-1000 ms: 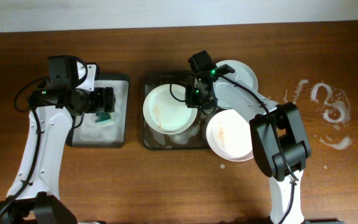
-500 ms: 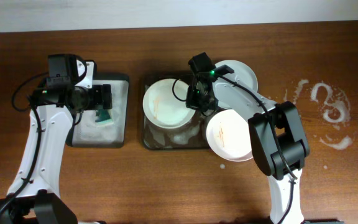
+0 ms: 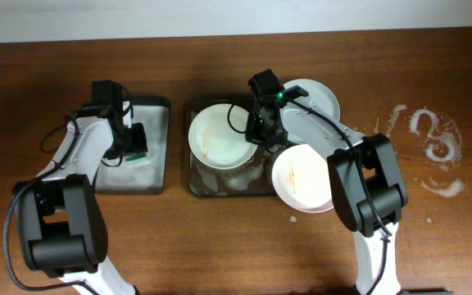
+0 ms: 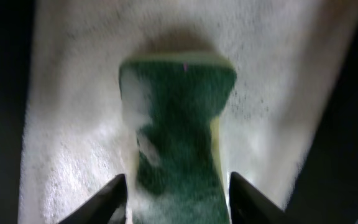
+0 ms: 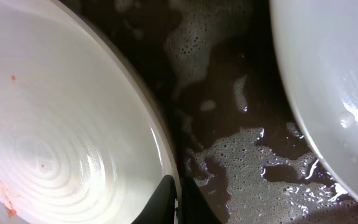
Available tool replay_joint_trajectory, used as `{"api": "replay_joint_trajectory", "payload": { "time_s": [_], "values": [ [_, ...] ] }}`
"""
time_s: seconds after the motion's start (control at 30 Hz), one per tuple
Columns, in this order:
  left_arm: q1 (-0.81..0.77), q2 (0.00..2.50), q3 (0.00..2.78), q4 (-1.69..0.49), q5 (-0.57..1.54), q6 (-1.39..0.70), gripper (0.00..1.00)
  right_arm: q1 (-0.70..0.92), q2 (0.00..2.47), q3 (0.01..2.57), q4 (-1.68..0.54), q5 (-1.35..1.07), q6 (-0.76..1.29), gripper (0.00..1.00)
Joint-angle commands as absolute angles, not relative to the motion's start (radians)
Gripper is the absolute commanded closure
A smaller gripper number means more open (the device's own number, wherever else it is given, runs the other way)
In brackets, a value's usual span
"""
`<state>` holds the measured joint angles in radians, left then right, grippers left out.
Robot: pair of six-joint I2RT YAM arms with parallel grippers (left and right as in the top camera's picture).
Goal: Clean dirty plates on tray and stack at the side
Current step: 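Grasp the green sponge with the left gripper and carry it to the white plate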
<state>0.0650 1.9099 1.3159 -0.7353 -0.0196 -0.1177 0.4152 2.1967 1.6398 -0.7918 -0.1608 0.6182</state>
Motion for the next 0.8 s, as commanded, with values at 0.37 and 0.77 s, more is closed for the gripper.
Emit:
{"api": "replay_joint_trajectory", "payload": {
  "time_s": [0.37,0.77],
  "values": [
    [0.068,1.966,1.327,-0.653,-0.053,-0.142,0.93,0.419,2.215,1.638,-0.789,-0.145,0.621,0.9],
    [0.038,1.853,1.589,-0.895,0.259,-0.074,0.99,0.419,2.215,1.638,-0.791,-0.146,0.61,0.96]
  ]
}}
